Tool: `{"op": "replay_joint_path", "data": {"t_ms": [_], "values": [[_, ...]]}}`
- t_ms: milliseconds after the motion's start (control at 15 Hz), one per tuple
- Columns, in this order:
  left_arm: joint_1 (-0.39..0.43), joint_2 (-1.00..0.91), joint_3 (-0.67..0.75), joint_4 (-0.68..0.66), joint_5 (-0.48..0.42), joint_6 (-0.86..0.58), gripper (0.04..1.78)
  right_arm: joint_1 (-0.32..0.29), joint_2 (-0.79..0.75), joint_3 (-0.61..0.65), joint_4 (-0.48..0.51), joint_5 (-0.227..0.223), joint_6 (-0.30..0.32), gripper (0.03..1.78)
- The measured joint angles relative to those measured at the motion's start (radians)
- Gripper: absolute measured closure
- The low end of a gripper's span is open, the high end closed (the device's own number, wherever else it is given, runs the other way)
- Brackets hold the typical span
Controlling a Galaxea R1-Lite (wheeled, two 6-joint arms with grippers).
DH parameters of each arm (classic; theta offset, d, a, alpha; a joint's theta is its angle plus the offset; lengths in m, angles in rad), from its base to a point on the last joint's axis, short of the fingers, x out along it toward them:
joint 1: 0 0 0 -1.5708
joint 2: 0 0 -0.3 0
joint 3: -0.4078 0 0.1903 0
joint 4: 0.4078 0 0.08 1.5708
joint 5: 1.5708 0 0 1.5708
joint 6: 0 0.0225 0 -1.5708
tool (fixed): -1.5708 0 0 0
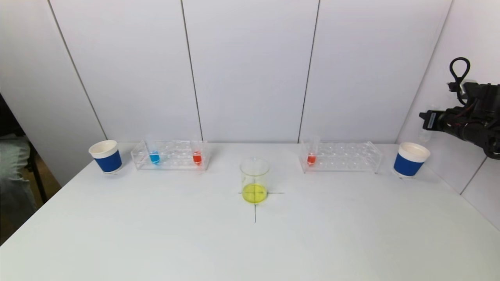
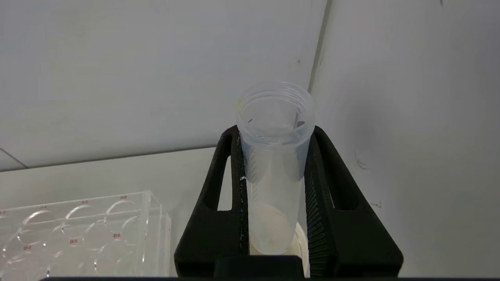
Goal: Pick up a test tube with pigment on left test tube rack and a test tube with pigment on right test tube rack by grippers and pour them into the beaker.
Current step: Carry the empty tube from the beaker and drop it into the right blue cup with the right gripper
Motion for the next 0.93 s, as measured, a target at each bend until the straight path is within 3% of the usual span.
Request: {"op": "replay_joint_path", "data": {"t_ms": [400, 933], "values": [[0.000, 0.000, 0.000, 0.000, 0.000, 0.000, 0.06, 0.000, 0.037, 0.066, -0.107, 0.016, 0.029, 1.34], [0.000, 0.000, 0.000, 0.000, 0.000, 0.000, 0.06, -0.008, 0.066, 0.128, -0.139, 0.016, 0.034, 1.34]]}}
